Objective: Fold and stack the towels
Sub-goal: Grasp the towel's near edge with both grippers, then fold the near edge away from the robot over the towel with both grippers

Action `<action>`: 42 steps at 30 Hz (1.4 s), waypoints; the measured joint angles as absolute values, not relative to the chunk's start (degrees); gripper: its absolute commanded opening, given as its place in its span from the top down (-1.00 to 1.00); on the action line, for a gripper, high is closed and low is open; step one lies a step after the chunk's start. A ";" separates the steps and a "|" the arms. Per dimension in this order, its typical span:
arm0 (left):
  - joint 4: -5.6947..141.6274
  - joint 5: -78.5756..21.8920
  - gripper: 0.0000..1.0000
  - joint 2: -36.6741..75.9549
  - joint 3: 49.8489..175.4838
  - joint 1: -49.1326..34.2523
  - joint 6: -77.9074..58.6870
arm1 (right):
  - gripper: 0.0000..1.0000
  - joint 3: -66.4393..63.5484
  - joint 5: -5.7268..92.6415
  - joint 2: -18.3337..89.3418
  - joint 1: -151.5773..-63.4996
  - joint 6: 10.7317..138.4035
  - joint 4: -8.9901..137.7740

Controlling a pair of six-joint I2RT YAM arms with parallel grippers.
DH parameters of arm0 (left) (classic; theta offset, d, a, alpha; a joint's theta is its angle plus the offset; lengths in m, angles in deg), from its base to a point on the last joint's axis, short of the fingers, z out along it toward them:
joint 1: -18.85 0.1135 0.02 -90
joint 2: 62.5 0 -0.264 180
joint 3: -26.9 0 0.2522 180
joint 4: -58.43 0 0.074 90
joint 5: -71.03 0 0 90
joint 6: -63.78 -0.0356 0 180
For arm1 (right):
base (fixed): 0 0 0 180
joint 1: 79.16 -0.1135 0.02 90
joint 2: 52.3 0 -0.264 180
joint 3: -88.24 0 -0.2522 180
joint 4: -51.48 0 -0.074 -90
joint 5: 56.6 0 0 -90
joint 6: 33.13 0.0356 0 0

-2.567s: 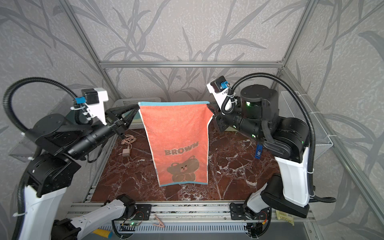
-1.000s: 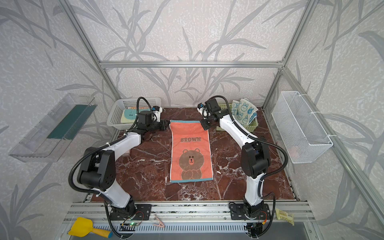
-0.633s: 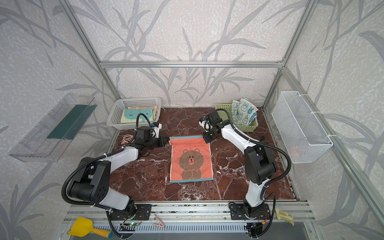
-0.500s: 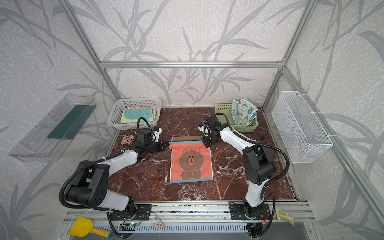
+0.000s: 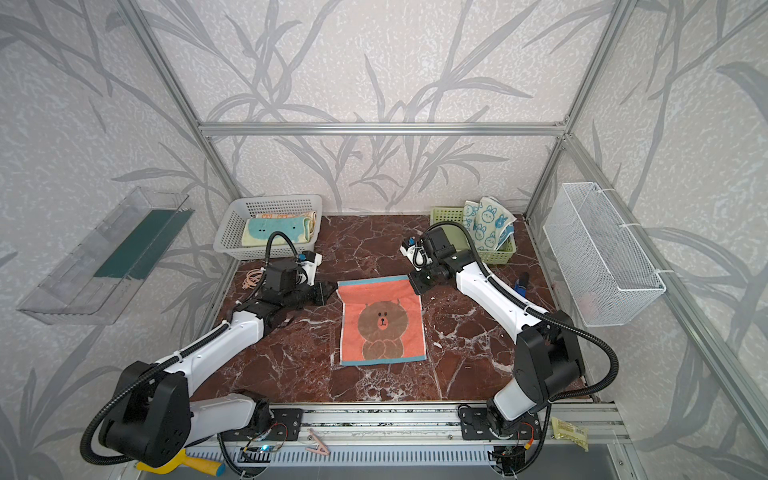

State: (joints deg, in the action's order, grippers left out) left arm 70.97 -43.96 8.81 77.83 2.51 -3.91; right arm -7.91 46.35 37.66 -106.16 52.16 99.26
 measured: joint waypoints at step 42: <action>77.49 -41.76 1.00 -2.41 64.39 -4.37 3.15 | 1.00 -27.28 54.49 31.69 -108.91 60.09 98.06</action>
State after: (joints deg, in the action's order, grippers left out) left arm 77.49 -41.76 -2.41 64.39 -4.37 3.15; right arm -27.28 54.49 31.69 -108.91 60.09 98.06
